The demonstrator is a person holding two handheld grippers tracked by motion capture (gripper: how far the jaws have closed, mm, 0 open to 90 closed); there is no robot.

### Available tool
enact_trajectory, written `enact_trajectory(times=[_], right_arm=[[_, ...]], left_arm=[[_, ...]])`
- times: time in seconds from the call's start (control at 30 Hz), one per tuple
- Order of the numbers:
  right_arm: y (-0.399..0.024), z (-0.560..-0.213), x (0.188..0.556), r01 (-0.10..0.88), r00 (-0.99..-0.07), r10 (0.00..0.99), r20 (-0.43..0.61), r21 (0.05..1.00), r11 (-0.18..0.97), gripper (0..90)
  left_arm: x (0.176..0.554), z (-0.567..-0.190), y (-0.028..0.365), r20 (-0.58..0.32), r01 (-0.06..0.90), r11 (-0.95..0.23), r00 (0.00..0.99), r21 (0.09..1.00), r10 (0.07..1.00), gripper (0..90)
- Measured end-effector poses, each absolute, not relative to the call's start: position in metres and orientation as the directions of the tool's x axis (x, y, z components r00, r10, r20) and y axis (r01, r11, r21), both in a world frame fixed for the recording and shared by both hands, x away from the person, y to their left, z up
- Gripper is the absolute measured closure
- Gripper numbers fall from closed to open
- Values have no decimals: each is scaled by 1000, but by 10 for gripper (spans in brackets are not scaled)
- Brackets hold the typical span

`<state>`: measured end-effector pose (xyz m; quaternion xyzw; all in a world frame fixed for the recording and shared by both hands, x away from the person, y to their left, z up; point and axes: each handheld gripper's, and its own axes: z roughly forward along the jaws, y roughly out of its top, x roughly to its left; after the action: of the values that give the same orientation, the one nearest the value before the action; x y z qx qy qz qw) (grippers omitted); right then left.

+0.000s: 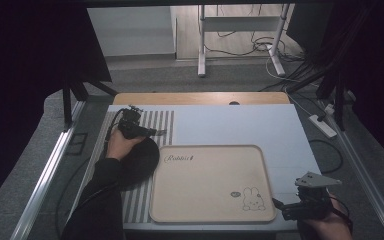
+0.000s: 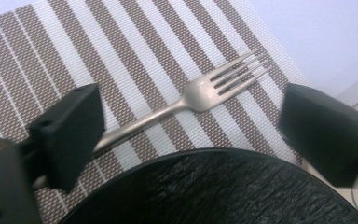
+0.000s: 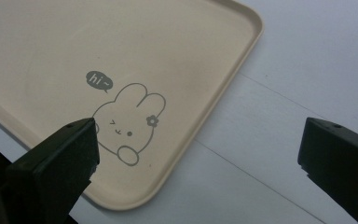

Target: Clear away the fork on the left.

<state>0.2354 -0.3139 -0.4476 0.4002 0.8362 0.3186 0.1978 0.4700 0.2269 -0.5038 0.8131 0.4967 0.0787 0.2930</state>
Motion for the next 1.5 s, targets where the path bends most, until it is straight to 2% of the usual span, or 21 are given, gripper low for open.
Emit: enact_trajectory(times=[0.07,0.1,0.13,0.17,0.2,0.23,0.27,0.33,0.6,1.03,1.13,1.4,1.5], right_arm=[[-314,-448,235,543,-602,795,-76,691,477,0],[-314,-448,235,543,-602,795,-76,691,477,0],[-314,-448,235,543,-602,795,-75,691,477,0],[-314,-448,235,543,-602,795,-75,691,477,0],[-314,-448,235,543,-602,795,-76,691,477,0],[-314,-448,235,542,-603,794,-76,691,478,0],[-314,-448,235,542,-603,794,-76,691,478,0],[-314,-448,235,541,-604,794,-77,691,479,0],[-314,-448,235,540,-604,793,-78,692,479,0],[-313,-448,235,539,-606,791,-78,691,482,0],[-313,-448,235,540,-607,791,-78,690,482,0],[-314,-448,235,539,-609,789,-78,690,483,0],[-314,-448,235,539,-610,789,-77,689,484,0]], left_arm=[[471,-504,226,-177,761,-344,509,550,842,321],[471,-504,224,-183,762,-350,516,545,837,321],[473,-504,220,-208,768,-367,534,525,819,524],[473,-504,220,-208,768,-367,534,525,819,593],[473,-505,217,-225,769,-374,545,519,808,593],[474,-505,213,-229,762,-397,567,511,791,657],[475,-506,210,-228,757,-413,579,506,783,766],[476,-507,203,-236,754,-435,597,492,767,889],[483,-515,181,-209,739,-509,636,441,743,890],[504,-520,176,-193,758,-463,595,460,780,890],[512,-520,174,-148,748,-467,589,472,794,890],[517,-520,174,-154,751,-454,581,480,799,890],[515,-519,179,-179,746,-441,586,499,790,831]])
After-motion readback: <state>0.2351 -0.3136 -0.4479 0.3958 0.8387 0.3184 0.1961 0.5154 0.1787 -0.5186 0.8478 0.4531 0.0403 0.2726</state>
